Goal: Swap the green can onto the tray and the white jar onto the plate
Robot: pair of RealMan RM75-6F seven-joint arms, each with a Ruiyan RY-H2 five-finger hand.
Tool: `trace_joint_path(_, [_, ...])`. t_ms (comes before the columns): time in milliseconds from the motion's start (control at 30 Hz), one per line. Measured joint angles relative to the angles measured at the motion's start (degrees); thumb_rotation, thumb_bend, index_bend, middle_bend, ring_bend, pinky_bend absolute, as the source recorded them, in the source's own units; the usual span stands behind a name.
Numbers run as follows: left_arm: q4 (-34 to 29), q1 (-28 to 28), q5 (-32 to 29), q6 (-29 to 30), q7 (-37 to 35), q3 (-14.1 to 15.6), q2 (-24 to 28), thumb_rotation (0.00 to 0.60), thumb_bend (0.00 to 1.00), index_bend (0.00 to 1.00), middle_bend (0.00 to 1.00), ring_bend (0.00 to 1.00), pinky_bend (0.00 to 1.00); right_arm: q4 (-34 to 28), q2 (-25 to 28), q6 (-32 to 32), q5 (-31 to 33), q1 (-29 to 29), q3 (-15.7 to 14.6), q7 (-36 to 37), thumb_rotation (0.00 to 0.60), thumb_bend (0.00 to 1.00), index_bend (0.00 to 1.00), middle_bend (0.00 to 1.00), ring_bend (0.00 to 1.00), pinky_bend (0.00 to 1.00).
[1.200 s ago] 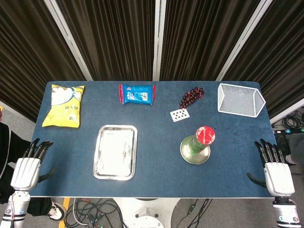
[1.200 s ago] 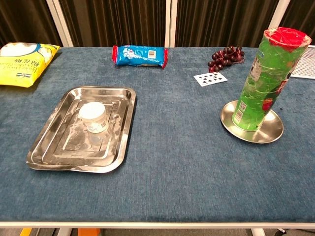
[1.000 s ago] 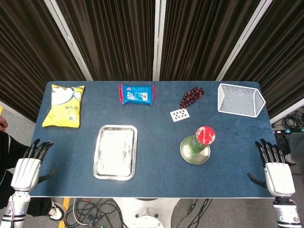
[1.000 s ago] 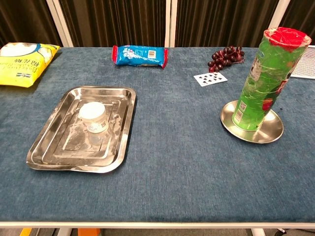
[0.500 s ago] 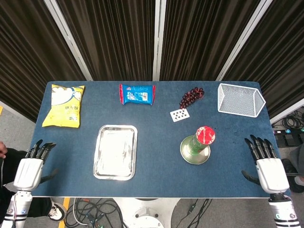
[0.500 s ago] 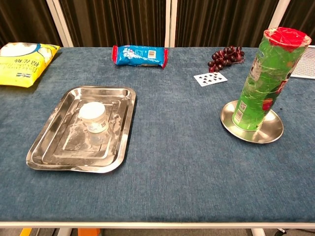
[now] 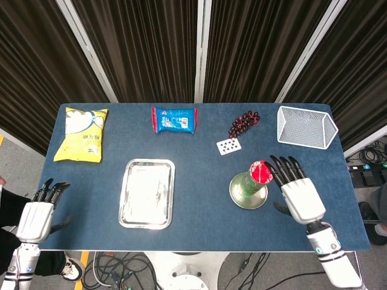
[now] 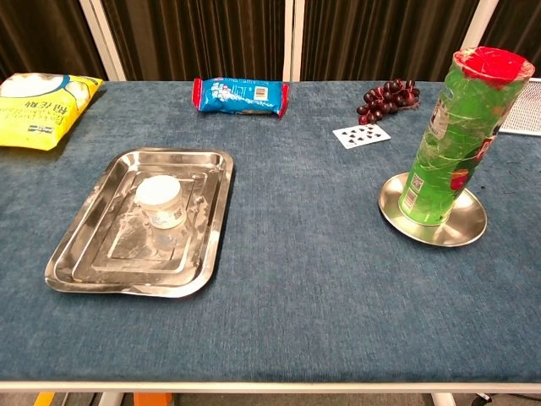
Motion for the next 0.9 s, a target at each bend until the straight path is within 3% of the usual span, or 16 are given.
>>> trace_joint_path(233, [0.79, -0.02, -0.23, -0.36, -0.81, 0.05, -0.25, 0.6, 0.15, 0.17, 0.16, 0.05, 0.23, 0.06, -2.51, -5.69, 8.79, 5.19, 2.27, -3.17, 0.6, 0.05, 0.0, 0.0, 0.0, 0.04])
trace_joint_path(433, [1.17, 0.07, -0.26, -0.25, -1.3, 0.07, -0.28, 0.6, 0.15, 0.17, 0.16, 0.05, 0.23, 1.19, -4.39, -7.31, 12.61, 8.07, 2.99, -4.8, 0.6, 0.08, 0.0, 0.0, 0.0, 0.13])
trace_joint_path(567, [1.18, 0.07, -0.25, -0.34, -1.47, 0.14, -0.25, 0.6, 0.14, 0.17, 0.16, 0.05, 0.23, 2.26, -5.43, -7.78, 14.23, 9.42, 3.05, -5.5, 0.6, 0.11, 0.01, 0.06, 0.01, 0.22])
trace_joint_path(733, [1.06, 0.01, -0.17, -0.28, -1.53, 0.04, -0.12, 0.6, 0.14, 0.17, 0.16, 0.05, 0.23, 3.91, -6.8, -7.06, 14.07, 10.43, 2.99, -5.08, 0.6, 0.16, 0.28, 0.2, 0.16, 0.4])
trace_joint_path(900, [0.97, -0.02, 0.02, -0.2, -1.66, 0.07, 0.07, 0.6, 0.14, 0.17, 0.16, 0.05, 0.23, 4.76, -7.6, -5.47, 13.28, 10.7, 2.55, -4.77, 0.6, 0.19, 0.4, 0.32, 0.28, 0.47])
